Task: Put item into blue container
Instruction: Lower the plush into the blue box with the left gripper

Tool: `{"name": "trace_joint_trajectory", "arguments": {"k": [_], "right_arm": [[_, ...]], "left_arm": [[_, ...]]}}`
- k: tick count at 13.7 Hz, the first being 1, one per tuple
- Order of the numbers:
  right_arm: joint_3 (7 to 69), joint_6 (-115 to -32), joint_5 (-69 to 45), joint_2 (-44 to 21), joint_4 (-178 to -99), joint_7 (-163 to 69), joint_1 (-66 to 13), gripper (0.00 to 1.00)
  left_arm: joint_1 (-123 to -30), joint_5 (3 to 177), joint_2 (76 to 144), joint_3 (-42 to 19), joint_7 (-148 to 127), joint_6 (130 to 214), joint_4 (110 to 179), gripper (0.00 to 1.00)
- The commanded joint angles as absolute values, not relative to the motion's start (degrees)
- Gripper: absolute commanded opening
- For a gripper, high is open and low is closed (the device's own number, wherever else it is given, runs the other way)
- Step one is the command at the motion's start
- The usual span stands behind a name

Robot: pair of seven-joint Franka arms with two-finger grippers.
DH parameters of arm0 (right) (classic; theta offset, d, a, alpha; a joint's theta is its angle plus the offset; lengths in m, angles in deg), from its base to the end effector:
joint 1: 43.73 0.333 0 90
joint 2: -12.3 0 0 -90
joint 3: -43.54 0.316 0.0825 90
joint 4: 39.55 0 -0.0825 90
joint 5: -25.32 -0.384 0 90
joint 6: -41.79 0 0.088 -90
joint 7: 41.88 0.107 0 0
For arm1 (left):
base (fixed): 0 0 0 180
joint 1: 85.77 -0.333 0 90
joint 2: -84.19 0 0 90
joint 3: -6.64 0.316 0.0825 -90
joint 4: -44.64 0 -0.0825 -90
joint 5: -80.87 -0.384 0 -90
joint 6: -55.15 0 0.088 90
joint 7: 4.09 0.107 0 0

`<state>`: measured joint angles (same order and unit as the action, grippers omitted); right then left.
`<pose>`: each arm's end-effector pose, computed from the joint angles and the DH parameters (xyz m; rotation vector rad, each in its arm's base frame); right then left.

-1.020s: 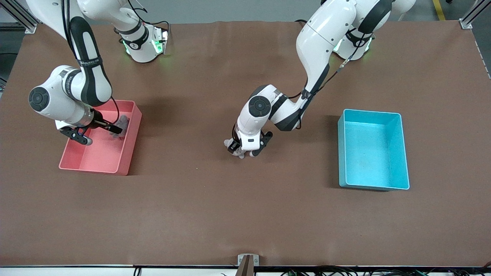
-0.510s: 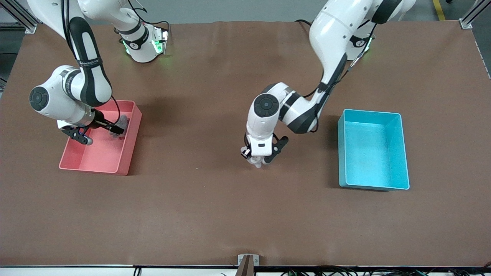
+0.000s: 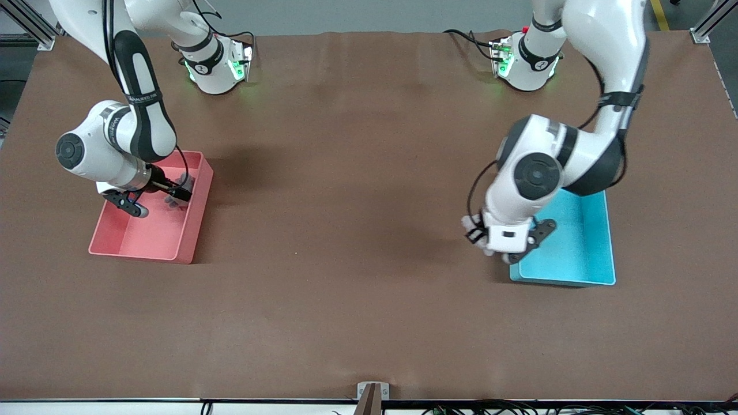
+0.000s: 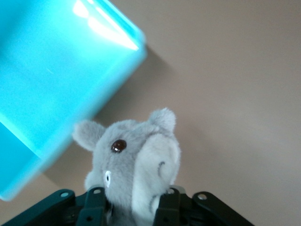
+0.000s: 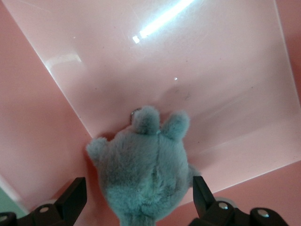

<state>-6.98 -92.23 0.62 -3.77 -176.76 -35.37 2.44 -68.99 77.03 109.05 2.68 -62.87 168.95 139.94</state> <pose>0.4735 -0.0433 0.2262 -2.9656 0.8017 0.3018 0.6173 -0.2243 0.3479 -2.8926 -0.9558 0.0989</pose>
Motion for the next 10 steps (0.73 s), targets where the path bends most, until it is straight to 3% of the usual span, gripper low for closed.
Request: {"name": "trace_joint_trajectory", "arguments": {"k": [1, 7, 8, 9, 10], "right_arm": [[-7.09, -92.68, -1.05, -4.39, -177.98, -35.02, 3.12, 0.99], [-5.60, -92.68, -2.98, -6.15, -177.89, -35.02, 2.94, 0.99], [-5.59, -92.68, -3.07, -6.15, -177.89, -35.02, 2.94, 0.99], [-5.59, -92.68, -3.07, -6.15, -177.80, -35.11, 2.77, 0.99], [-5.59, -92.59, -3.07, -6.07, -177.80, -35.46, 2.59, 0.96]], "left_arm": [[-73.80, 74.46, 106.78, 2.15, -57.37, 170.02, 145.36, 0.01], [-82.68, 74.37, 107.21, 1.89, -43.65, 168.27, 146.15, 0.02], [-84.00, 74.37, 108.18, 1.80, -43.21, 168.44, 146.15, 0.07], [-84.71, 74.37, 109.23, 1.80, -42.77, 168.53, 145.89, 0.33], [-84.89, 74.63, 109.94, 1.89, -42.59, 169.05, 145.80, 0.73]]}}
